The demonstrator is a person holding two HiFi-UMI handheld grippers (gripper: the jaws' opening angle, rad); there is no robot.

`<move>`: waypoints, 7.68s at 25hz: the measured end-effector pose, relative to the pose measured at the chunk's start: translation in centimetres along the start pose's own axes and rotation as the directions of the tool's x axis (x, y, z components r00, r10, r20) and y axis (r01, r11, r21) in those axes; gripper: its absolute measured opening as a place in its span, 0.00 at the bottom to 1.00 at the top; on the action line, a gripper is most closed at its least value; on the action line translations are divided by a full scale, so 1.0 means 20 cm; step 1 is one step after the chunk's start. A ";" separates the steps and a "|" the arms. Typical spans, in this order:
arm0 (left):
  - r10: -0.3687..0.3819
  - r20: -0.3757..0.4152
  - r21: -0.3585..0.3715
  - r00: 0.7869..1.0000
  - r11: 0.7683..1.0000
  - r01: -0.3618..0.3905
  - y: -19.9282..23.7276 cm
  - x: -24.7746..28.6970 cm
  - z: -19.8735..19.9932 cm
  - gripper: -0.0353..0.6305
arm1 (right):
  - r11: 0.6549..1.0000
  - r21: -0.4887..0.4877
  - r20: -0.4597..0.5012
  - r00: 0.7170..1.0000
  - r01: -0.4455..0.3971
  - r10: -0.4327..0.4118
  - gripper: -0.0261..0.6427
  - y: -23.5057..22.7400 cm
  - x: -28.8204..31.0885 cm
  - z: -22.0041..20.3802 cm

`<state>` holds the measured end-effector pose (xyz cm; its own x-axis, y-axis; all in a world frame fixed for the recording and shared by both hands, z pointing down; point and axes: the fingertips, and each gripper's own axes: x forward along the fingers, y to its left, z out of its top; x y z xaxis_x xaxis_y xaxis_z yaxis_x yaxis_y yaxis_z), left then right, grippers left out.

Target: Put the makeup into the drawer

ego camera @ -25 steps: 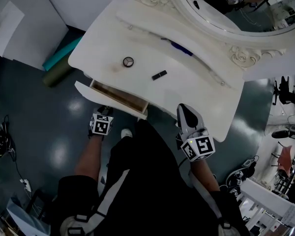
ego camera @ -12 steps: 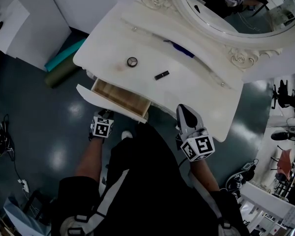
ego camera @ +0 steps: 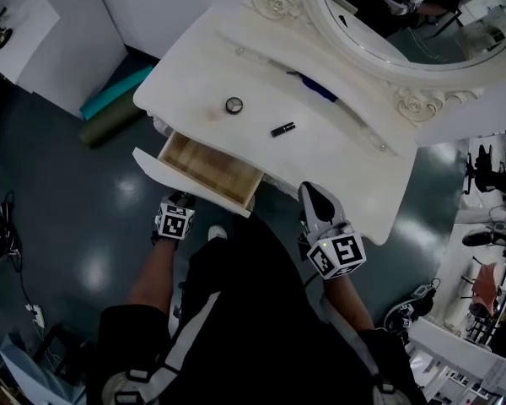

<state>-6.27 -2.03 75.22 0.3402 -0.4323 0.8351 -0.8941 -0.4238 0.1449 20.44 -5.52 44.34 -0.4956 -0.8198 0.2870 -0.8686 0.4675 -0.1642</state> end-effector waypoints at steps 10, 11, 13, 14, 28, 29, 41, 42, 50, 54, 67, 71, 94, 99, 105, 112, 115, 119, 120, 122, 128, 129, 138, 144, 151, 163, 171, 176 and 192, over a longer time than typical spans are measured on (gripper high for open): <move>-0.008 -0.007 -0.016 1.000 1.000 0.008 0.00 -0.04 -0.07 0.27 | 1.000 0.001 0.015 1.000 0.011 -0.011 0.04 0.04 -0.04 0.00; -0.010 -0.009 -0.017 1.000 1.000 0.010 0.00 -0.04 -0.07 0.28 | 1.000 -0.001 0.019 1.000 0.009 -0.009 0.04 0.05 -0.04 0.00; -0.015 -0.013 -0.017 1.000 1.000 0.015 -0.01 -0.05 -0.09 0.28 | 1.000 -0.003 0.022 1.000 0.004 -0.004 0.04 0.07 -0.04 0.01; -0.015 -0.014 -0.017 1.000 1.000 0.015 -0.01 -0.05 -0.10 0.28 | 1.000 -0.004 0.022 1.000 0.002 -0.002 0.04 0.08 -0.05 0.00; -0.010 -0.020 -0.016 1.000 1.000 0.010 -0.01 -0.11 -0.19 0.28 | 1.000 -0.014 0.024 1.000 -0.006 0.006 0.04 0.18 -0.08 0.00; -0.009 -0.014 -0.018 1.000 1.000 0.009 0.00 -0.11 -0.20 0.28 | 1.000 -0.015 0.025 1.000 -0.008 0.008 0.04 0.19 -0.09 0.00; 0.018 -0.008 -0.078 1.000 0.997 -0.019 -0.01 -0.16 -0.30 0.28 | 0.998 -0.043 0.025 0.999 -0.041 0.042 0.04 0.24 -0.14 0.01; 0.024 -0.010 -0.088 1.000 0.996 -0.025 -0.01 -0.16 -0.30 0.27 | 0.998 -0.047 0.025 0.998 -0.048 0.049 0.04 0.25 -0.14 0.01; 0.056 0.028 -0.101 0.998 0.994 -0.053 0.00 -0.21 -0.27 0.33 | 0.992 -0.069 0.020 0.995 -0.101 0.103 0.04 0.32 -0.13 0.03; 0.067 0.046 -0.076 0.997 0.995 -0.063 0.00 -0.29 -0.24 0.33 | 0.990 -0.072 0.031 0.991 -0.125 0.127 0.04 0.35 -0.11 0.04; 0.155 0.296 0.012 0.942 0.986 -0.166 0.13 -0.67 0.16 0.30 | 0.987 -0.019 0.062 0.985 -0.162 0.163 0.04 0.42 -0.03 0.03; 0.160 0.374 -0.021 0.913 0.986 -0.164 0.12 -0.77 0.32 0.30 | 0.992 -0.015 0.061 0.990 -0.126 0.127 0.04 0.40 -0.02 0.04; -0.023 0.754 0.055 0.656 0.998 -0.028 -0.21 -1.27 1.00 0.06 | 0.999 -0.037 0.079 0.997 0.016 -0.013 0.04 0.21 -0.09 0.06; -0.030 0.760 0.061 0.650 0.998 -0.025 -0.22 -1.28 1.00 0.06 | 0.999 -0.036 0.079 0.997 0.001 0.002 0.04 0.21 -0.07 0.06; -0.012 0.752 0.042 0.659 0.999 -0.029 -0.21 -1.27 0.97 0.06 | 0.999 -0.033 0.064 0.998 -0.011 0.014 0.04 0.22 -0.05 0.05; -0.005 0.747 0.034 0.665 0.999 -0.031 -0.21 -1.24 0.97 0.06 | 0.999 -0.030 0.050 0.999 -0.016 0.017 0.04 0.19 -0.05 0.02; -0.002 0.744 0.030 0.668 0.999 -0.031 -0.21 -1.24 0.97 0.06 | 0.999 -0.032 0.046 0.999 -0.016 0.018 0.04 0.18 -0.05 0.03; 0.008 0.747 0.024 0.665 0.999 -0.039 -0.21 -1.25 0.97 0.06 | 0.999 -0.038 0.048 0.999 -0.025 0.027 0.04 0.18 -0.04 0.04; 0.010 0.748 0.023 0.664 0.999 -0.041 -0.21 -1.25 0.96 0.06 | 0.999 -0.040 0.048 0.998 -0.028 0.030 0.04 0.18 -0.04 0.04; 0.015 0.749 0.019 0.662 0.999 -0.044 -0.21 -1.26 0.96 0.06 | 0.998 -0.045 0.050 0.998 -0.033 0.035 0.04 0.19 -0.04 0.05; -0.003 0.758 0.034 0.652 0.999 -0.035 -0.24 -1.27 0.98 0.06 | 0.998 -0.050 0.057 0.998 -0.026 0.029 0.04 0.17 -0.06 0.06; -0.013 0.759 0.044 0.651 0.999 -0.031 -0.25 -1.27 0.98 0.06 | 0.998 -0.050 0.061 0.998 -0.022 0.025 0.04 0.16 -0.07 0.06; -0.057 0.768 0.075 0.638 0.997 -0.001 -0.33 -1.26 1.02 0.06 | 0.999 -0.042 0.081 0.996 0.031 -0.027 0.04 0.10 -0.17 0.07; -0.112 0.765 0.125 0.634 0.992 0.024 -0.40 -1.28 1.04 0.06 | 0.999 -0.029 0.077 0.996 0.041 -0.038 0.04 0.10 -0.19 0.04; -0.107 0.775 0.124 0.622 0.992 0.017 -0.39 -1.32 0.99 0.06 | 1.000 -0.013 0.067 0.998 0.019 -0.018 0.04 0.15 -0.17 0.00; -0.096 0.771 0.111 0.630 0.994 0.015 -0.36 -1.32 0.92 0.06 | 1.000 -0.020 0.052 0.999 0.000 0.001 0.04 0.20 -0.15 -0.03; -0.099 0.767 0.105 0.634 0.994 0.029 -0.37 -1.31 0.91 0.06 | 1.000 -0.025 0.050 0.999 0.003 -0.002 0.04 0.19 -0.17 -0.02; -0.102 0.767 0.098 0.633 0.994 0.040 -0.36 -1.30 0.91 0.06 | 1.000 -0.025 0.051 0.999 0.003 -0.002 0.04 0.19 -0.17 -0.03; -0.134 0.721 0.112 0.679 0.991 0.076 -0.41 -1.22 0.87 0.06 | 0.999 -0.026 0.066 0.998 0.019 -0.017 0.04 0.15 -0.21 -0.01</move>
<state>-2.12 -1.78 44.42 0.5607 -0.8114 0.1652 -0.8275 -0.5418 0.1473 19.99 -0.60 42.85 -0.4793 -0.8477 0.2272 -0.8776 0.4603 -0.1340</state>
